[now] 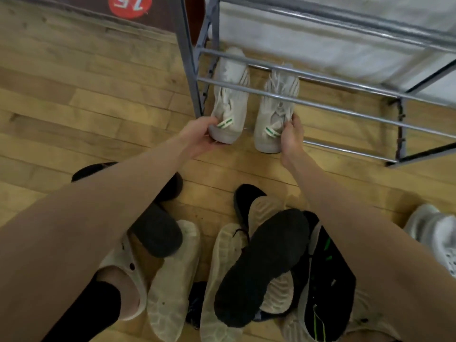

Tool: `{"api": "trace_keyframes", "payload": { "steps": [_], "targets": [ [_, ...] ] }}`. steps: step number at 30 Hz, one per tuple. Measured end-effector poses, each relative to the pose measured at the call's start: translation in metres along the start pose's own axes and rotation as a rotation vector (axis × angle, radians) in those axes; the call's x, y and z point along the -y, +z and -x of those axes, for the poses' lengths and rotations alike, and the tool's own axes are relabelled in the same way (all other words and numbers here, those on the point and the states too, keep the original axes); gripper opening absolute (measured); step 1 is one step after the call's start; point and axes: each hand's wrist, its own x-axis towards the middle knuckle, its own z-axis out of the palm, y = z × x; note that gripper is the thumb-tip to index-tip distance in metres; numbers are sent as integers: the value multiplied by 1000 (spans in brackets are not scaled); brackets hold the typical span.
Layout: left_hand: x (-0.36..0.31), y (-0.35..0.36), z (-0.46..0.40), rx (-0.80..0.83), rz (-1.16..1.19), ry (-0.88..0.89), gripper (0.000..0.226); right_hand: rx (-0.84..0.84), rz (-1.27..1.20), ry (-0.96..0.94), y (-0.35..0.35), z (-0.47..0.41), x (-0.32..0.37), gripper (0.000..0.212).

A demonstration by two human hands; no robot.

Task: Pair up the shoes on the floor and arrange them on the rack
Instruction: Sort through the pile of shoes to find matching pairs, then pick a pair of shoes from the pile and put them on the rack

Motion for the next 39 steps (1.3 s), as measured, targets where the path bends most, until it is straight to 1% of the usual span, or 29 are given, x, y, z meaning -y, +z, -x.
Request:
{"api": "trace_keyframes", "payload": {
  "steps": [3, 5, 6, 9, 10, 12, 13, 15, 17, 19, 21, 25, 28, 30, 33, 34, 36, 39],
  "targets": [
    [-8, 13, -20, -25, 112, -9, 23, -15, 21, -24, 16, -23, 6, 39],
    [-8, 20, -27, -24, 170, -25, 19, 15, 25, -10, 22, -30, 6, 40],
    [-7, 22, -29, -24, 184, -33, 21, 29, 42, -7, 24, -30, 7, 41],
    [-3, 20, -32, -62, 178, -52, 40, 39, 108, 3, 23, -28, 4, 43],
    [-2, 19, -31, -73, 163, -47, 43, 40, 115, -7, 20, -24, 4, 42],
    [-1, 16, -24, -67, 71, -32, 44, 44, 138, -24, 14, -12, 3, 41],
    [0, 14, -19, -63, -27, -20, 44, 54, 154, -30, 11, -6, 2, 40],
    [2, 10, -7, -75, -238, 6, 35, 89, 232, -67, 4, 11, -1, 38],
    [8, 4, 6, -116, -373, 17, 25, 137, 388, -112, -3, 32, -6, 39],
    [18, -2, 21, -144, -447, 14, 28, 193, 543, -134, -11, 56, -10, 42],
    [34, -6, 41, -129, -514, 17, 31, 275, 669, -174, -20, 79, -16, 45],
    [72, -5, 90, -82, -691, 23, 26, 423, 928, -274, -54, 118, -20, 48],
    [96, -4, 119, -61, -841, -20, 21, 472, 1091, -331, -85, 140, -21, 47],
    [112, -7, 135, -74, -928, -21, 20, 389, 1112, -330, -101, 155, -28, 46],
    [139, -17, 157, -61, -1032, -45, 9, 97, 1086, -251, -111, 185, -45, 47],
    [146, -19, 164, -45, -1079, -70, 12, 34, 1065, -208, -112, 195, -52, 49],
    [159, -21, 175, -21, -1151, -104, 7, -32, 963, -91, -109, 212, -66, 56],
    [169, -25, 188, -10, -1127, -116, 11, -116, 789, 118, -104, 230, -84, 63]
  ]
}}
